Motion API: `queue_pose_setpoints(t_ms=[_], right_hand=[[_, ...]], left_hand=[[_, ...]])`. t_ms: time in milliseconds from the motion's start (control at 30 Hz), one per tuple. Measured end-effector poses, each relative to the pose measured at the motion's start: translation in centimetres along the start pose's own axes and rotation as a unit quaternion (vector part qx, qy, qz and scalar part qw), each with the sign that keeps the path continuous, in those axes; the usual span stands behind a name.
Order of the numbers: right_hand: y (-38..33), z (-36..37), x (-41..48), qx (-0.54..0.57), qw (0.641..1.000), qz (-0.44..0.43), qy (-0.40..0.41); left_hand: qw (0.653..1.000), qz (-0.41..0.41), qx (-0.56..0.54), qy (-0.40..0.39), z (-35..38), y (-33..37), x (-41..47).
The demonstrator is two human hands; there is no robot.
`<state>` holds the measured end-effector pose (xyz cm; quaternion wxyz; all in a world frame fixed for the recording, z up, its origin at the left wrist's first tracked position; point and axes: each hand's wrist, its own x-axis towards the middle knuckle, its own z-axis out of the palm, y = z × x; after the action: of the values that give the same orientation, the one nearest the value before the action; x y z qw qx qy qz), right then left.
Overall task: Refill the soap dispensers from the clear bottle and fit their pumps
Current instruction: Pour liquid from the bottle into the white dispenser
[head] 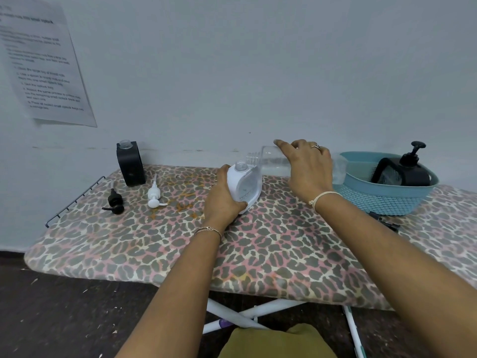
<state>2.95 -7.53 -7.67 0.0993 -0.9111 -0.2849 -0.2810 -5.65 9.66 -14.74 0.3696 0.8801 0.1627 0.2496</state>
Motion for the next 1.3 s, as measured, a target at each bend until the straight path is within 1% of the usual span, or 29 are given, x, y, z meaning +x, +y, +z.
queue_pose_setpoints(t_ms=[467, 800, 1067, 1300], right_hand=[[-0.4, -0.9, 0.6, -0.025, 0.999, -0.010, -0.022], [-0.9, -1.4, 0.7, -0.062, 0.997, -0.024, -0.048], [-1.3, -2.2, 1.3, -0.101, 0.992, -0.045, -0.053], [-1.4, -2.3, 1.4, -0.103, 0.992, -0.042, -0.062]], left_hand=[[1.000, -0.009, 0.006, -0.001, 0.0, 0.2, -0.1], [1.000, -0.005, 0.009, 0.001, 0.0, 0.3, -0.1], [1.000, 0.000, 0.004, 0.004, 0.0, 0.3, -0.2], [1.000, -0.003, 0.010, 0.002, 0.0, 0.3, -0.2]])
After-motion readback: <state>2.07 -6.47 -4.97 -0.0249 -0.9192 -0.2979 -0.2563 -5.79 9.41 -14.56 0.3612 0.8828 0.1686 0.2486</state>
